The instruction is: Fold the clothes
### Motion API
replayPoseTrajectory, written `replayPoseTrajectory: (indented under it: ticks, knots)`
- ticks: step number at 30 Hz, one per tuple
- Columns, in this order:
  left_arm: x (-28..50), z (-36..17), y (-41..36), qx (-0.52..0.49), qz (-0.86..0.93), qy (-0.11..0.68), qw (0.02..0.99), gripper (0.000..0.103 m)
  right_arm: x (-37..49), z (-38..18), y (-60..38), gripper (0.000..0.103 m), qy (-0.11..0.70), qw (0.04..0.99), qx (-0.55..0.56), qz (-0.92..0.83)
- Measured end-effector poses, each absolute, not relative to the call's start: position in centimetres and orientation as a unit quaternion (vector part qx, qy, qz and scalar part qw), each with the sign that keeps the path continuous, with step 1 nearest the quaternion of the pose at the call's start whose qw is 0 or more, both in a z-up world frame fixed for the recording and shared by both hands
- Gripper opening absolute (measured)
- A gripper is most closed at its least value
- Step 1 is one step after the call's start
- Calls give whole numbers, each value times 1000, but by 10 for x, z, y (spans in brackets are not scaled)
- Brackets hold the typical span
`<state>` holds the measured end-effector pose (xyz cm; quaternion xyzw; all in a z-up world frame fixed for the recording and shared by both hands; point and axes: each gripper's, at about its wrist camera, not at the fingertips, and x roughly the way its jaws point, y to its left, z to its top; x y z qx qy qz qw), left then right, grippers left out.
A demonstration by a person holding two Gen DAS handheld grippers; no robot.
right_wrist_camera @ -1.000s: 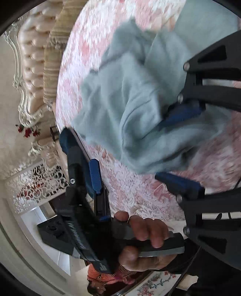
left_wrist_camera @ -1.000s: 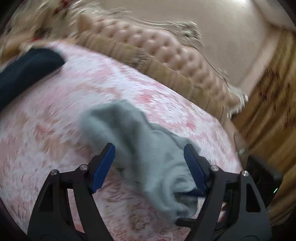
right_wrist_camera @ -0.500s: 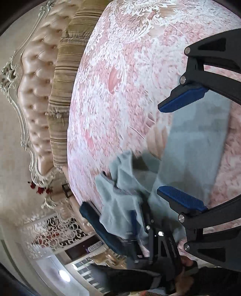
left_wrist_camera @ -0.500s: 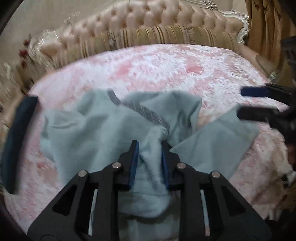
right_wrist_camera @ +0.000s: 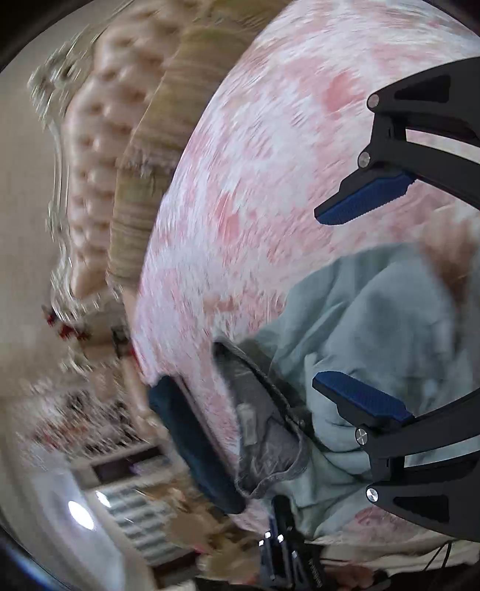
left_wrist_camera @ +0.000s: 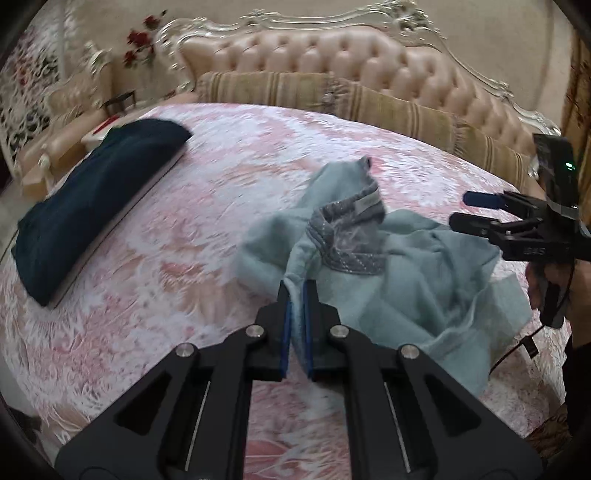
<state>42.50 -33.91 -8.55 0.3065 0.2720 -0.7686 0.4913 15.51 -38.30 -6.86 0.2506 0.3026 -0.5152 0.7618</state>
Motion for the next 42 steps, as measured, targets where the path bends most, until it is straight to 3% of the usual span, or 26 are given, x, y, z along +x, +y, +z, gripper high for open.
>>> replayPoseTrajectory:
  ticks: [8,18,19,21,22,23,25,26,30,34,35,36,37,42]
  knots:
    - [434,-107,-347,307,-763,295,487,7,230,-93,-429,83,433,781,174,-415]
    - [442,-114,-348,296,-758,320,486,8,239,-131,-478,83,478,757,232,-381]
    - [442,-113,-348,293,-758,321,486,8,240,-133,-479,79,475,760,236,-375]
    - [443,-111,-347,288,-759,324,486,12,239,-132,-477,52,460,770,243,-369]
    - [443,-111,-346,285,-759,326,486,28,238,-131,-475,32,452,775,243,-369]
    - [444,-110,-346,280,-760,328,487,59,237,-130,-472,18,448,778,243,-368]
    - [449,-103,-342,246,-768,339,484,92,236,-129,-467,14,437,780,242,-378]
    - [451,-100,-340,230,-774,346,479,93,233,-128,-465,13,430,777,240,-391]
    - [450,-91,-330,194,-790,368,451,93,213,-113,-454,11,389,771,244,-443]
    - [415,-103,-327,231,-781,356,457,93,189,-91,-438,11,351,770,250,-470]
    - [407,-109,-330,243,-772,357,467,82,185,-86,-433,11,346,770,249,-475]
    - [401,-117,-335,256,-765,373,458,61,178,-84,-428,11,341,767,250,-483]
    - [394,-125,-339,269,-758,388,450,10,170,-83,-422,11,337,763,253,-491]
    - [372,-122,-342,285,-762,362,455,11,124,-76,-386,11,300,734,269,-546]
